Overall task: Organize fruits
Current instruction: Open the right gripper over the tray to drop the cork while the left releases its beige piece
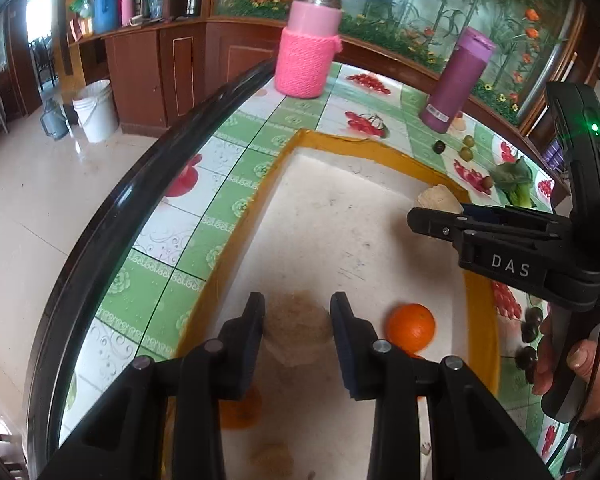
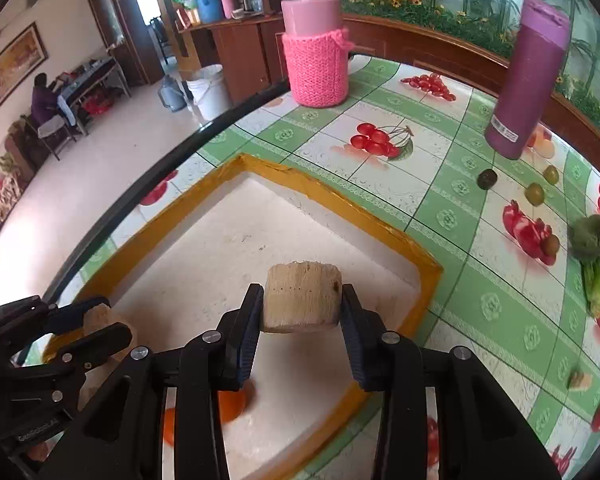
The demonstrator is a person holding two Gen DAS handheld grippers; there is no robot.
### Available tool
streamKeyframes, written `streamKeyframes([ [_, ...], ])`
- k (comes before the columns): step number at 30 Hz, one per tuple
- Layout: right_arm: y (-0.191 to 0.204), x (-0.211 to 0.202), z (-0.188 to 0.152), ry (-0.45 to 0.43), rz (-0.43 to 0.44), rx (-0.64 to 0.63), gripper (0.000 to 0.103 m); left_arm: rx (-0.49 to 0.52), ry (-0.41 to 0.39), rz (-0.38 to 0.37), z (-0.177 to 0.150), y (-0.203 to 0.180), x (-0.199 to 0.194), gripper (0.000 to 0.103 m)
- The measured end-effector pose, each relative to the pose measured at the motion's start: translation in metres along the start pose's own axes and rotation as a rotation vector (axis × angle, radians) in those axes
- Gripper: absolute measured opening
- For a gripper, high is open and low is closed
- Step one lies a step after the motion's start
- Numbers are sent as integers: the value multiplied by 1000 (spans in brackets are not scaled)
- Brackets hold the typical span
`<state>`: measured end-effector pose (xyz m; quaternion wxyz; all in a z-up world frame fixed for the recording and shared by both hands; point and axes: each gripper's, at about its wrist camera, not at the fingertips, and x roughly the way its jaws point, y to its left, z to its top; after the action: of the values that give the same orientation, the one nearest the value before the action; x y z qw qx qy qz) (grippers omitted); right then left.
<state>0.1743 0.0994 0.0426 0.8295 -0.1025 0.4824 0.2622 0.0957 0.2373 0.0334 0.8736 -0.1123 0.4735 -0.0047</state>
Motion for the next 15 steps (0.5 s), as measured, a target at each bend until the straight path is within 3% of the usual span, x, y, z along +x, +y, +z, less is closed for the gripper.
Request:
streamKeyframes([
  [15, -6, 32, 7, 44, -49, -50, 39, 34, 11, 33, 8, -3, 19, 37],
])
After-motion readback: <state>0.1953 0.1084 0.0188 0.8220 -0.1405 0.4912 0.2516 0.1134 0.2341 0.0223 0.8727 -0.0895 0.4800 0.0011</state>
